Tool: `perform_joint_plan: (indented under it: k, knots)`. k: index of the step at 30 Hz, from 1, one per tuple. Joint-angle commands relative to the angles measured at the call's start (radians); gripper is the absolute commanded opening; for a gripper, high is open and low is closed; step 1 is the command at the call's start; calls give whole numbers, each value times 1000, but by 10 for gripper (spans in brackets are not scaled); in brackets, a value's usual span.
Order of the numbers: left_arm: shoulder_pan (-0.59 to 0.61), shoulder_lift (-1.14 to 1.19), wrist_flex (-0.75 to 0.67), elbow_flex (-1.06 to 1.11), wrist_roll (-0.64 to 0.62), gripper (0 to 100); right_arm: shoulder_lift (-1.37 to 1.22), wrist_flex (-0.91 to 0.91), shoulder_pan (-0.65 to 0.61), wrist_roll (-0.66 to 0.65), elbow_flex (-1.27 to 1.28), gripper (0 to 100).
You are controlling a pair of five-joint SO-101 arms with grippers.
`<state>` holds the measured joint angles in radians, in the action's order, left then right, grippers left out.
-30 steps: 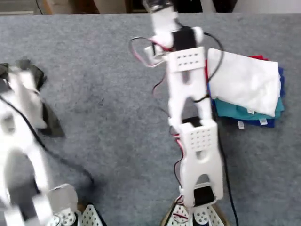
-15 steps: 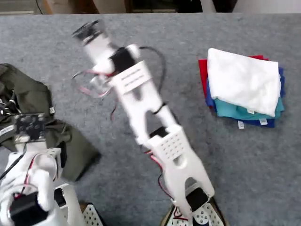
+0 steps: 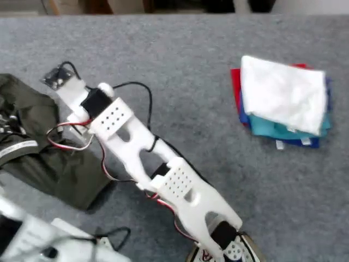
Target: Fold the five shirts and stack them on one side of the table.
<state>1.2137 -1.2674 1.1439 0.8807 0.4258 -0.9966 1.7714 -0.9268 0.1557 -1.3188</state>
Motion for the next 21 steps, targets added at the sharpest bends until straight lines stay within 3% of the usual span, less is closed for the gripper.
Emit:
perform_joint_plan:
  k: [1, 5, 9, 15, 21]
  knots:
    - [75, 240, -233, 2, -17, 198, 5, 14, -19, 21, -7, 161]
    - [40, 524, -344, -57, -26, 217, 2, 14, -51, 14, -4, 138]
    - [-15, 808, -348, -235, -158, 219, 1, 12, -102, 18, -2, 138]
    - [-127, 1176, -124, -631, -298, 219, -62, 11, -156, 18, -4, 138]
    - [-264, 1443, 48, -950, -428, 215, -113, 15, -120, 18, -10, 136]
